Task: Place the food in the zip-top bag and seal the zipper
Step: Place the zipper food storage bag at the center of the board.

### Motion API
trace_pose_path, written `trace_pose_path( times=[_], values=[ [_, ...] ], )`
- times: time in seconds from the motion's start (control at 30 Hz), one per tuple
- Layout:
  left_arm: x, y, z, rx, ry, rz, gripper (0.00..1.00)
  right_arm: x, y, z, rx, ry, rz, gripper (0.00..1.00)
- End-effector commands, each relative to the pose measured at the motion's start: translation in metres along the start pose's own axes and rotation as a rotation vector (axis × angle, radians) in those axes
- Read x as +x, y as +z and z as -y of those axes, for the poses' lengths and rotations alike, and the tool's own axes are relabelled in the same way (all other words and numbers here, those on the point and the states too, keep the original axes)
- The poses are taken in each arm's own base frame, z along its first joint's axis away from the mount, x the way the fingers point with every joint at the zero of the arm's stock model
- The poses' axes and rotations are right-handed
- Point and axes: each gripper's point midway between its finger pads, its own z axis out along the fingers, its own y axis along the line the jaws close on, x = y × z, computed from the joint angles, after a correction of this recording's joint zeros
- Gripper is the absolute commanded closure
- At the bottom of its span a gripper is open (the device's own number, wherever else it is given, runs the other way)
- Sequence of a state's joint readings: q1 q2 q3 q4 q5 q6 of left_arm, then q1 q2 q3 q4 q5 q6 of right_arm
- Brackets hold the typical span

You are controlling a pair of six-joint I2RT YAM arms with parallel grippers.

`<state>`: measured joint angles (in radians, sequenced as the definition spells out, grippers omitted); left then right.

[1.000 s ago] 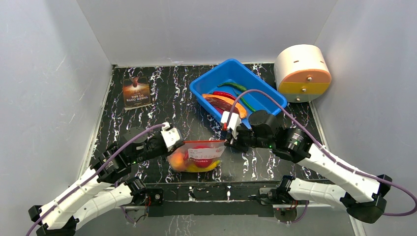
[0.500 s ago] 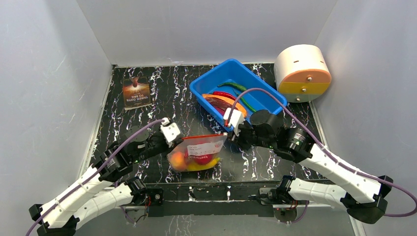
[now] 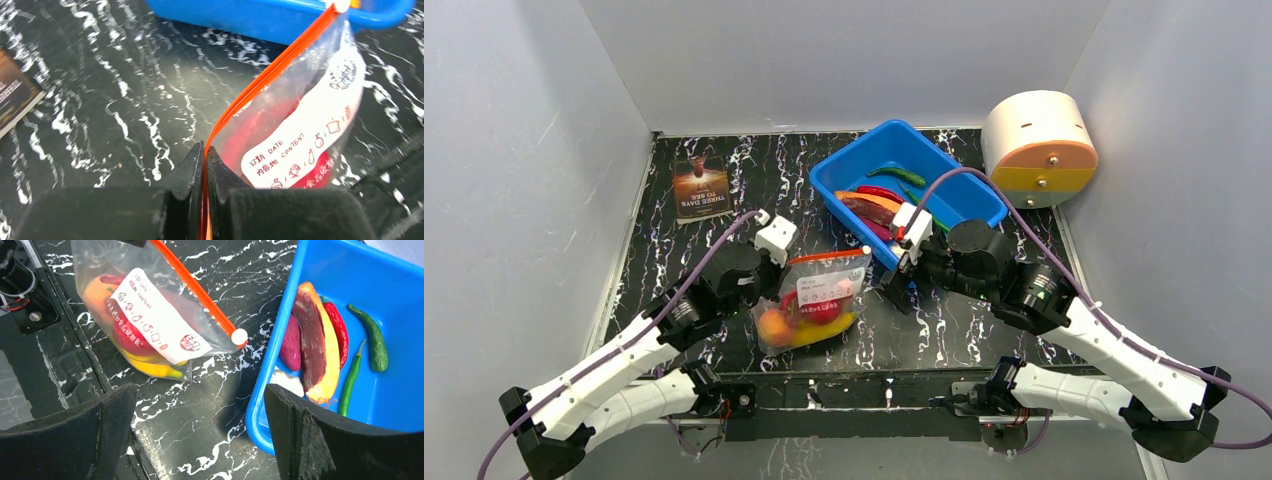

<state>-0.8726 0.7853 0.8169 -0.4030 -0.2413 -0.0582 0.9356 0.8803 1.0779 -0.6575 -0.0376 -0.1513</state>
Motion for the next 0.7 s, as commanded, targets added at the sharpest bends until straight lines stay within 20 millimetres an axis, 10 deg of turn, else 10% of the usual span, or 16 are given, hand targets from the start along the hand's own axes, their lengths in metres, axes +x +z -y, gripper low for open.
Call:
trace_pose_path(
  times=[0.0, 0.43, 0.67],
  values=[
    [-0.013, -0.011, -0.051, -0.301, -0.101, 0.059, 1.00, -0.046, -0.014, 0.003, 0.015, 0.046, 0.173, 0.02],
    [0.034, 0.009, -0.118, -0.453, -0.216, -0.118, 0.99, -0.040, 0.003, -0.002, 0.018, 0.251, 0.148, 0.02],
    [0.036, 0.010, -0.143, -0.505, -0.312, -0.139, 0.68, -0.021, 0.016, 0.006, 0.103, 0.382, 0.085, 0.02]
  ],
)
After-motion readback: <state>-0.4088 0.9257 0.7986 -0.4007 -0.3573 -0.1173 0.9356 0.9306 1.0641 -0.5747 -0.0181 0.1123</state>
